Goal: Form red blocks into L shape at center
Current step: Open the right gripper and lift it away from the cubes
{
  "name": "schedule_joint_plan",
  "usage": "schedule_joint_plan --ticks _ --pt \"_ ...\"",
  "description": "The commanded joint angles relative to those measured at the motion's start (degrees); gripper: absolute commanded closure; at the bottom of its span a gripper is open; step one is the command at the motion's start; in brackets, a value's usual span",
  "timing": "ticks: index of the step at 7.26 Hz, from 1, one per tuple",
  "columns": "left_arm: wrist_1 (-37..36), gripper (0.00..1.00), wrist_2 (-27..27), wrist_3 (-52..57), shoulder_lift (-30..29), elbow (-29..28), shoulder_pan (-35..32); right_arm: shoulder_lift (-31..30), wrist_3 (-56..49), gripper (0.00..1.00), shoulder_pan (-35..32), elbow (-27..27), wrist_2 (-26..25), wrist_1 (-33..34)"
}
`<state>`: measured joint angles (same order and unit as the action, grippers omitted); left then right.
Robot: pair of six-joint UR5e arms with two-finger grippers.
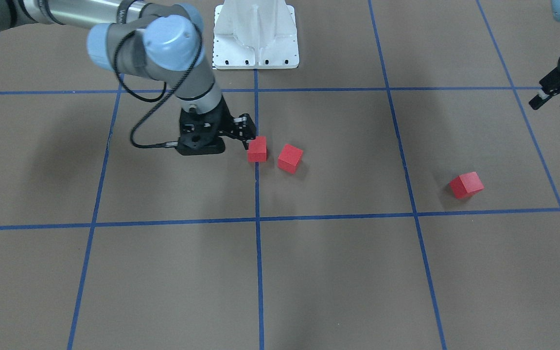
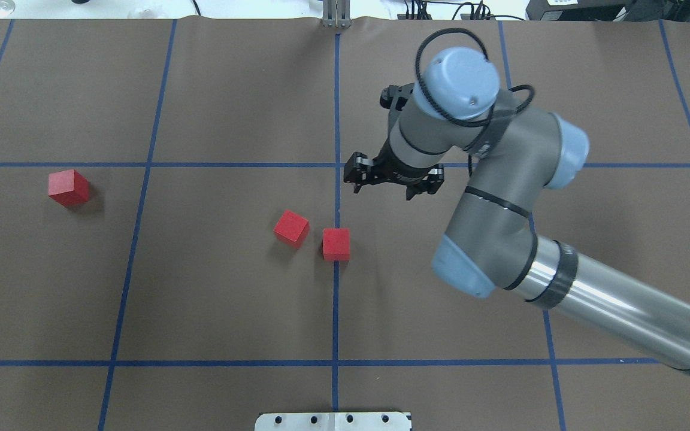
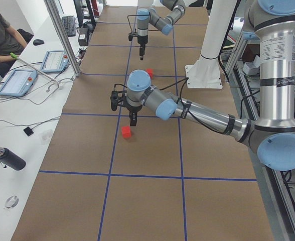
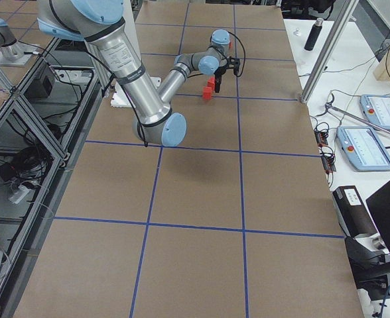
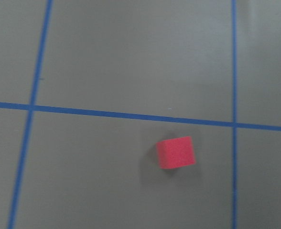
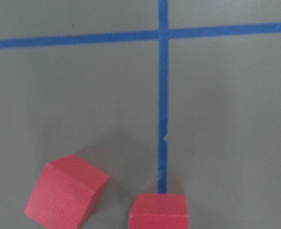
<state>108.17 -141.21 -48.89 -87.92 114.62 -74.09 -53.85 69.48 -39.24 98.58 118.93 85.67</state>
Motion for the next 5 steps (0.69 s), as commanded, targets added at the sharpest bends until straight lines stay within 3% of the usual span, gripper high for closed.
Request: schedule_joint_plan --ticks 1,2,4,5 --pt "-0.24 0.0 0.14 -26.05 -9.94 1.66 11.36 -11.4 -9.57 0.0 -8.01 5.12 5.06 -0.5" --pt "-0.67 0.0 1.19 -37.48 -15.12 1.49 16.81 -14.67 -15.37 0.0 -11.17 5.04 7.0 -0.51" --pt "-1.9 0.0 16.14 -55.77 -20.94 1.57 29.54 -18.65 -23.21 0.0 -14.53 4.69 7.19 -0.42" --pt "-7.65 0.0 20.32 -61.09 -24.71 1.57 34.22 -19.1 -24.81 0.0 -14.72 4.34 6.93 -0.42"
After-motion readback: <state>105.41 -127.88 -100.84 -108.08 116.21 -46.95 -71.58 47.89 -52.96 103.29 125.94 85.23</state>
